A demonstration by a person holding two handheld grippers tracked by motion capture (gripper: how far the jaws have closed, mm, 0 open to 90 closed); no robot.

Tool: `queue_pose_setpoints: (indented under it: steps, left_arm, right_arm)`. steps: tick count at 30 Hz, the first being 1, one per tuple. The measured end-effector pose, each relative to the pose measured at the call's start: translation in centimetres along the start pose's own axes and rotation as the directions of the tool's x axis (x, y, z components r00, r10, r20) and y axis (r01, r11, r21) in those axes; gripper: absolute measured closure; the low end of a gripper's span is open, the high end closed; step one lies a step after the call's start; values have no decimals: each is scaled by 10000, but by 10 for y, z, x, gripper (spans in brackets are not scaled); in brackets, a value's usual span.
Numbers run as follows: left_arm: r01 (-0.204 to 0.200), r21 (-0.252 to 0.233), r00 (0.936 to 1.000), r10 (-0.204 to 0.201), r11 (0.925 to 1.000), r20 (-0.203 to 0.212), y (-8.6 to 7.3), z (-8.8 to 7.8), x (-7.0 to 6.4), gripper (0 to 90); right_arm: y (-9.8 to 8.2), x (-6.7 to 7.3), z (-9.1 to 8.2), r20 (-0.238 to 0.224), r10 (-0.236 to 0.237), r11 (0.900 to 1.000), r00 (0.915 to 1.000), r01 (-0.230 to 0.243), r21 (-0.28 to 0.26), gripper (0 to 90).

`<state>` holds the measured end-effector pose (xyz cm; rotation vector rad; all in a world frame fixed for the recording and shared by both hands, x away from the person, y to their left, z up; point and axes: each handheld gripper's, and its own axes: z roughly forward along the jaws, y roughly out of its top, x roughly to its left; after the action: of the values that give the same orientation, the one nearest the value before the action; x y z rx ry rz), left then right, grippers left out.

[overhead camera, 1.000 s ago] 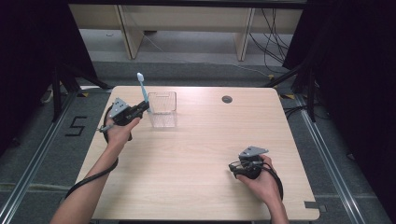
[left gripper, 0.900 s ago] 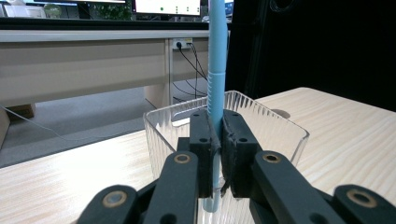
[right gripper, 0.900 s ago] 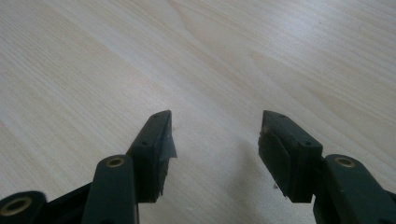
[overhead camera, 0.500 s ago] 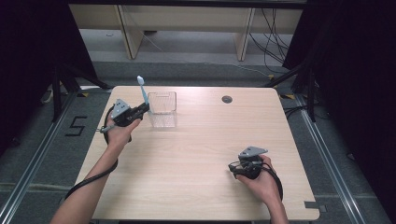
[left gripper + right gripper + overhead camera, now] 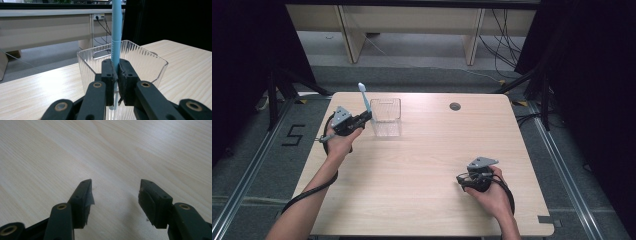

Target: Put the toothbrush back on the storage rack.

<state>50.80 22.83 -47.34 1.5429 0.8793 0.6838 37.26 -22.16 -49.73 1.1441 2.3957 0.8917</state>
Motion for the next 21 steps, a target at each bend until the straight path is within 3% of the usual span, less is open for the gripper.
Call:
queue_pose_setpoints:
  steps: [9, 11, 13, 21]
  left_arm:
    - [-12, 126, 10000, 13, 9999, -50, 0, 0, 0, 805]
    - [76, 29, 10000, -76, 10000, -52, 0, 0, 0, 792]
    - [273, 95, 9996, -272, 9996, -101, 1, -1, 0, 748]
    - [504, 83, 9985, -502, 9987, -212, 1, -4, 1, 605]
  right_arm:
    - [0, 0, 1, -1, -110, 9999, 9999, 110, -28, 451]
    - [0, 1, 0, 13, 135, 9999, 9999, -135, 50, 451]
    - [0, 2, 0, -40, 328, 9994, 9995, -328, 80, 451]
    - [-1, 2, 2, -6, 107, 9999, 9999, -107, 25, 451]
